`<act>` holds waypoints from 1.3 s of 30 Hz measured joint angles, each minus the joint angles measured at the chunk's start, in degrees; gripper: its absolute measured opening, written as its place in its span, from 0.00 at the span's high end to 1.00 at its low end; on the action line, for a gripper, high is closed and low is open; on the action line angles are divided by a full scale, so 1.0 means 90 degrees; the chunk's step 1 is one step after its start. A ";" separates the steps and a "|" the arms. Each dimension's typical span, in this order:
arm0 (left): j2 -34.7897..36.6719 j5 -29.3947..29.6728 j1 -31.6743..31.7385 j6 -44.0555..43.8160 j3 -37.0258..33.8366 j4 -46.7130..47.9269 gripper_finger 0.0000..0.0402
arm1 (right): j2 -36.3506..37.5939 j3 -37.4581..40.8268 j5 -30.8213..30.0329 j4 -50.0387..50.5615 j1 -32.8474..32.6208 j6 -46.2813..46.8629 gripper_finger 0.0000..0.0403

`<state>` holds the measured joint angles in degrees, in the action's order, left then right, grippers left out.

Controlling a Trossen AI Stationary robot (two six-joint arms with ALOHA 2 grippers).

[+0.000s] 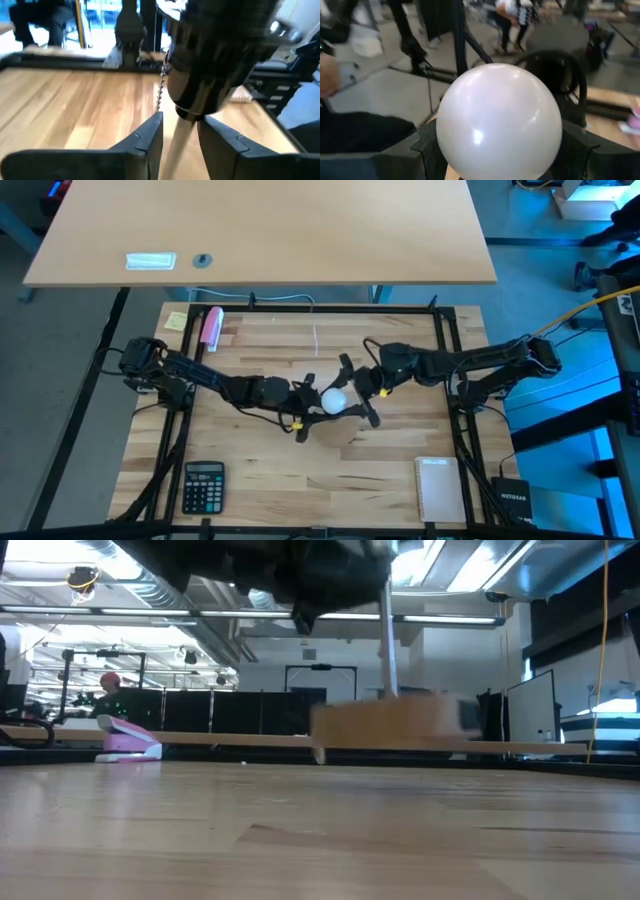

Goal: Screw lightbulb
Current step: Remove the white lightbulb from the brown lamp

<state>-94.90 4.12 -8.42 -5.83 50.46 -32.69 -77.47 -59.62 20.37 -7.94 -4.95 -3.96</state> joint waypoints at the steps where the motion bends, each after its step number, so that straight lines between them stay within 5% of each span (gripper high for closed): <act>1: -0.0001 0.0000 0.0022 -0.0070 0.0000 0.0122 0.72 | -0.0003 0.0008 -0.0129 0.0117 -0.0002 -0.0016 0.37; 9: 0.0016 -0.0007 0.0181 -0.0665 0.0012 0.0818 0.62 | -0.0043 0.0036 -0.1411 0.0741 0.0000 -0.0291 0.37; 18: 0.0009 0.0079 0.0226 -0.0613 0.0012 0.0769 0.46 | -0.0134 0.0061 -0.1675 0.0622 0.0012 -0.0366 0.37; 23: 0.0006 0.0647 0.0193 -0.0304 0.0005 0.0463 0.46 | -0.0121 0.0064 -0.1699 0.0636 0.0012 -0.0368 0.37; 39: -0.0709 0.0983 0.0126 0.0625 0.0000 -0.1764 0.48 | -0.0124 0.0078 -0.1989 0.0446 0.0012 -0.0365 0.37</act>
<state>-101.29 12.97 -7.29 -0.20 50.46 -48.57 -78.59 -58.92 2.47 -3.92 -4.84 -7.25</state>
